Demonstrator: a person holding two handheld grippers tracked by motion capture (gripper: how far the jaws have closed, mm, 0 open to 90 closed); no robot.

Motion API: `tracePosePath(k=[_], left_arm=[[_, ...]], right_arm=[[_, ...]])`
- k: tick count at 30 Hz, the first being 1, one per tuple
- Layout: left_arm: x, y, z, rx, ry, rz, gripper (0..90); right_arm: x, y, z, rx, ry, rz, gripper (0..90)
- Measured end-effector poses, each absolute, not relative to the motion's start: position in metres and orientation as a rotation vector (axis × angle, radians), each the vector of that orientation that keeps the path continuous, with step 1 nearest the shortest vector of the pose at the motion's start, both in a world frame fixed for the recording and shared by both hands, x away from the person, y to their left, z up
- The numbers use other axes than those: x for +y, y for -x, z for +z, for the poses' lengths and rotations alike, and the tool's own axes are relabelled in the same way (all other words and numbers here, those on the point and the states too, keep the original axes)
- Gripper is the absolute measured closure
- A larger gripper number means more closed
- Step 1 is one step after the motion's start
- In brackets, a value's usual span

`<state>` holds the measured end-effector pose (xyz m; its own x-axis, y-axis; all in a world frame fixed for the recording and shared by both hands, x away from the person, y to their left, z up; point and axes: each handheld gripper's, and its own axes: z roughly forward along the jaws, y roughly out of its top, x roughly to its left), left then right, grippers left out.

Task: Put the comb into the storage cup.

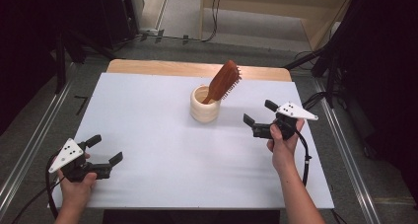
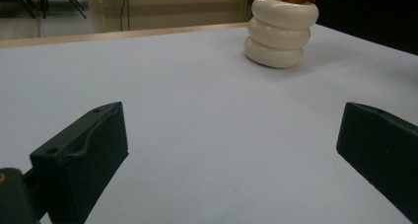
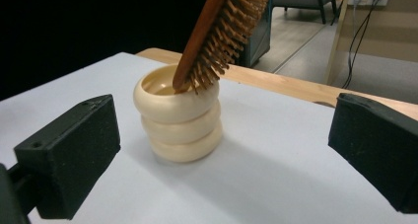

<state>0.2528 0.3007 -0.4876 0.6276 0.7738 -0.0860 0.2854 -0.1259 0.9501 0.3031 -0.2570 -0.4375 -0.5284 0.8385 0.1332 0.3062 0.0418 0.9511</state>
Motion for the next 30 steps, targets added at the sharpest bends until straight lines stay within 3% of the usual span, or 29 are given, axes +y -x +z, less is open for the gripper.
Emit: tracePosePath(k=[30], left_arm=[[0.301,-0.253,-0.488,0.878,-1.698,0.535,0.0]], right_arm=[[-0.300,-0.262,-0.466,1.838,-1.190,1.448,0.0]])
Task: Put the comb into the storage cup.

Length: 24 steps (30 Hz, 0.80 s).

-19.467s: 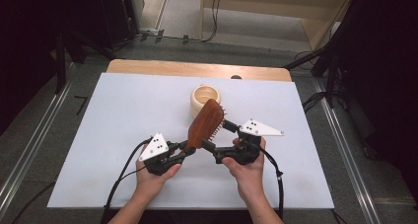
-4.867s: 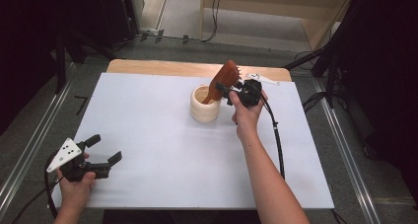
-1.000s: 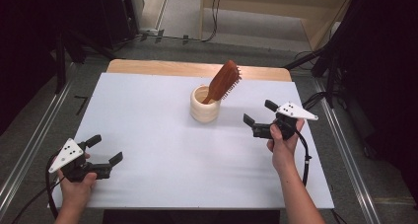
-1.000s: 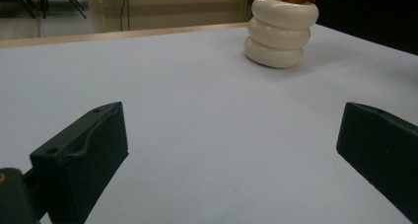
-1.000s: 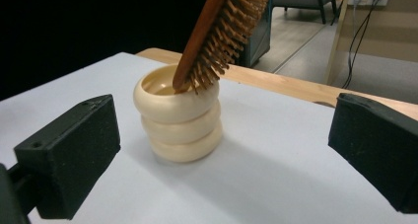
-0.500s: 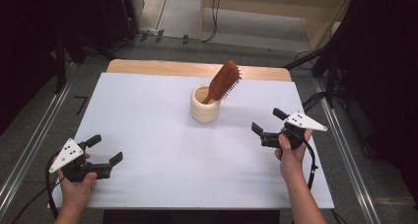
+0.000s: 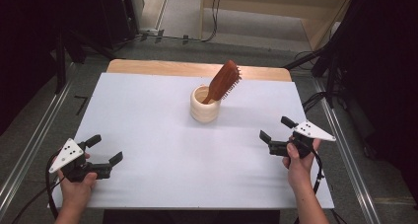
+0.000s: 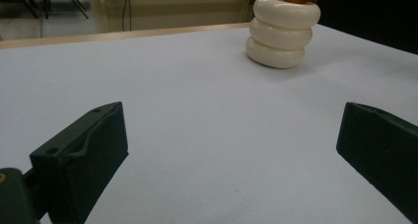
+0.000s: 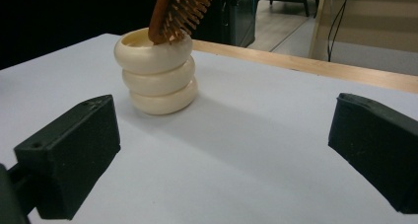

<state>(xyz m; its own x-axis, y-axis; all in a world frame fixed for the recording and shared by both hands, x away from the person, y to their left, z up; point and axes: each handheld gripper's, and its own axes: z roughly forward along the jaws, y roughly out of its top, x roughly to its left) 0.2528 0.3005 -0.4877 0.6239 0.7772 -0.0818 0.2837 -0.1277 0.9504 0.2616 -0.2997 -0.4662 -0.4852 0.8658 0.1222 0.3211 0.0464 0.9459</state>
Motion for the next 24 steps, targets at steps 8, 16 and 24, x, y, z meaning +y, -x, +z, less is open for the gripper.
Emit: tracePosePath(k=[8,16,24], left_arm=[[0.300,-0.252,-0.488,0.878,-1.698,0.539,0.0],[0.299,-0.252,-0.488,0.877,-1.704,0.541,0.0],[0.299,-0.252,-0.488,0.876,-1.704,0.540,0.0]], right_arm=[[-0.309,-0.251,-0.473,1.828,-1.204,1.442,0.0],[-0.321,-0.238,-0.479,1.811,-1.223,1.443,0.0],[-0.330,-0.226,-0.486,1.815,-1.233,1.424,0.0]])
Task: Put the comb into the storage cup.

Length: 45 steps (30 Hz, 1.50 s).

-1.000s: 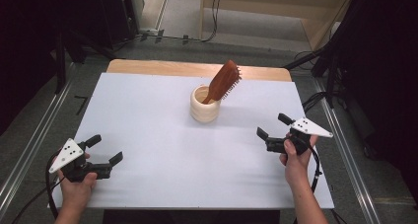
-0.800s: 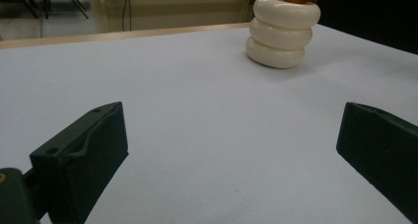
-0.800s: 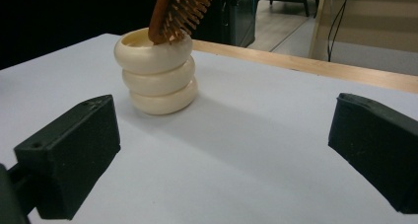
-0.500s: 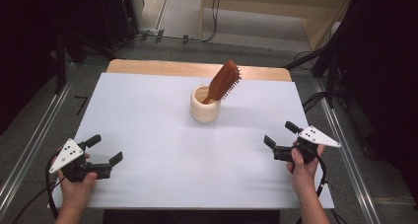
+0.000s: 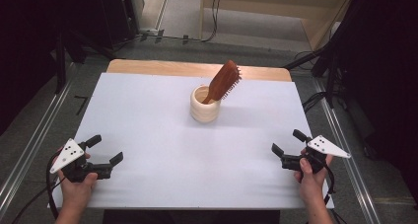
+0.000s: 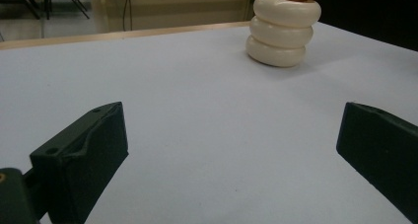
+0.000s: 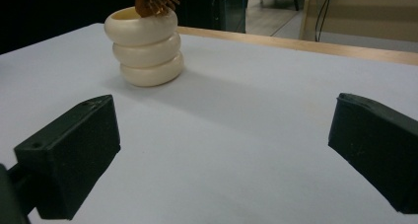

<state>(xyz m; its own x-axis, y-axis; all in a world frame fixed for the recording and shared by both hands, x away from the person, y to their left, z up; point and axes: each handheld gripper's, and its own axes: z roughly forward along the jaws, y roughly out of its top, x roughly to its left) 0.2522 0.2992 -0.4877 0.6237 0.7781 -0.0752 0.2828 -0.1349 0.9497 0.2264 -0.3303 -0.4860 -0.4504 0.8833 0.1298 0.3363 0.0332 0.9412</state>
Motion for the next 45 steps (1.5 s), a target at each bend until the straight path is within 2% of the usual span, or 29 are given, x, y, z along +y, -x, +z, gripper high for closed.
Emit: tracePosePath(k=[45], left_arm=[[0.300,-0.253,-0.488,0.884,-1.698,0.545,0.0]], right_arm=[[-0.386,-0.176,-0.513,1.762,-1.279,1.369,0.0]])
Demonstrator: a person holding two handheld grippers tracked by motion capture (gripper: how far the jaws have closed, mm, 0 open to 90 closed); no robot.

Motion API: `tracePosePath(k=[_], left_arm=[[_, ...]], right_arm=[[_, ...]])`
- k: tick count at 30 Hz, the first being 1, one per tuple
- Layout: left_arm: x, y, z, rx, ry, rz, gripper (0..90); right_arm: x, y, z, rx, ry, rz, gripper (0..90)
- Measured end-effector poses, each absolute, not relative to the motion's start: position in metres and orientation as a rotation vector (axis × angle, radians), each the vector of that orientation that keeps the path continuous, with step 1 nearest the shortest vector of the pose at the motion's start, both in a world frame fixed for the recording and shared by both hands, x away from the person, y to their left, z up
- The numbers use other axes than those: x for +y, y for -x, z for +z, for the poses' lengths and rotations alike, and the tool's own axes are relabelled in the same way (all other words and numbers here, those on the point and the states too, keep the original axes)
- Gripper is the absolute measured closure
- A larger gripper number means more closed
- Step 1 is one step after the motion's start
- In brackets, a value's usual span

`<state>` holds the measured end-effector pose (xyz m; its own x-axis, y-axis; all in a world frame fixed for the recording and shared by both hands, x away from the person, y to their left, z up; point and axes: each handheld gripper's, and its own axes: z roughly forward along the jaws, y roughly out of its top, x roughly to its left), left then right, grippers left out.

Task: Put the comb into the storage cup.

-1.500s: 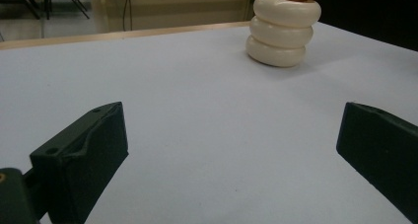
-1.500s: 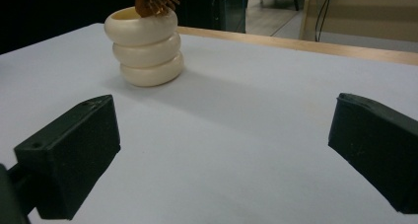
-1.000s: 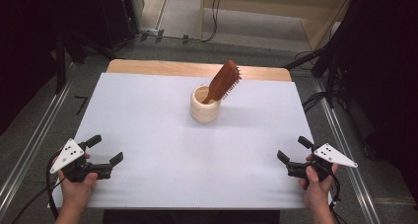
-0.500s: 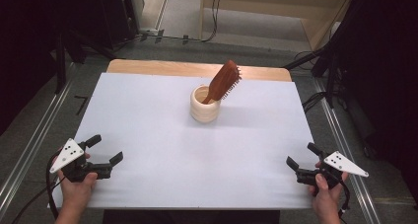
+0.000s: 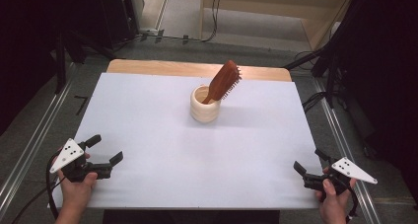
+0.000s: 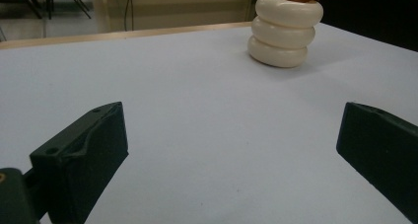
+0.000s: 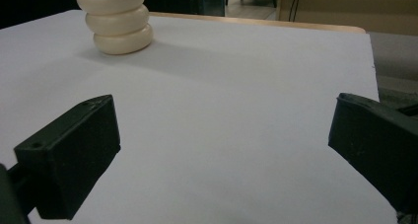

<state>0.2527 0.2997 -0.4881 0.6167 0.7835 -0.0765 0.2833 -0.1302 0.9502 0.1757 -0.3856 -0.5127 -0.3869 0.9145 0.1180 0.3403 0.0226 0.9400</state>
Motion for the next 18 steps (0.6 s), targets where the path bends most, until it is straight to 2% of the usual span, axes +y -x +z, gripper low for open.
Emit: tracePosePath(k=[18], left_arm=[[0.3041,-0.2542,-0.4884,0.906,-1.662,0.535,0.0]], right_arm=[[-0.3934,-0.1773,-0.5206,1.731,-1.307,1.392,0.0]])
